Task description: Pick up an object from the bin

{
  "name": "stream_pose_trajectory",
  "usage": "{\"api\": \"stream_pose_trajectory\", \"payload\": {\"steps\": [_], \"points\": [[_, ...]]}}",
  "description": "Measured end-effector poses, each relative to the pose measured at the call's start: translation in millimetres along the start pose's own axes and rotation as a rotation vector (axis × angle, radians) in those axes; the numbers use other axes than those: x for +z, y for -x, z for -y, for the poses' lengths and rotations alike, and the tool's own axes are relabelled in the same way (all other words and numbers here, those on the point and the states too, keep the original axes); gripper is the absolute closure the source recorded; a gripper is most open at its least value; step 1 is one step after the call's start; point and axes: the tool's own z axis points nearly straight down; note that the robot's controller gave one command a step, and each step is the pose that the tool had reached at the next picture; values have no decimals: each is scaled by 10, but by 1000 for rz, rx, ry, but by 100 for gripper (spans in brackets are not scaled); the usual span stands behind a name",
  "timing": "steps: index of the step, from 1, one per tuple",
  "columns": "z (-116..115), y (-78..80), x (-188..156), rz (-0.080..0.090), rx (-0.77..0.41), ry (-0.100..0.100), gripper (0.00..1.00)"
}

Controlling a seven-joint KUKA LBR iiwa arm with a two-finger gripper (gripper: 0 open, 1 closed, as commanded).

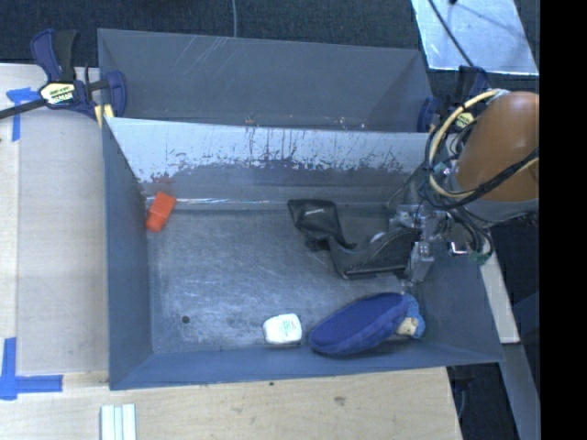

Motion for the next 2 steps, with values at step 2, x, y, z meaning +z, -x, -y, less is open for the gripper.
{"api": "stream_pose_trajectory", "payload": {"steps": [2], "points": [[15, 187, -1323, 6, -4, -2, 100]]}}
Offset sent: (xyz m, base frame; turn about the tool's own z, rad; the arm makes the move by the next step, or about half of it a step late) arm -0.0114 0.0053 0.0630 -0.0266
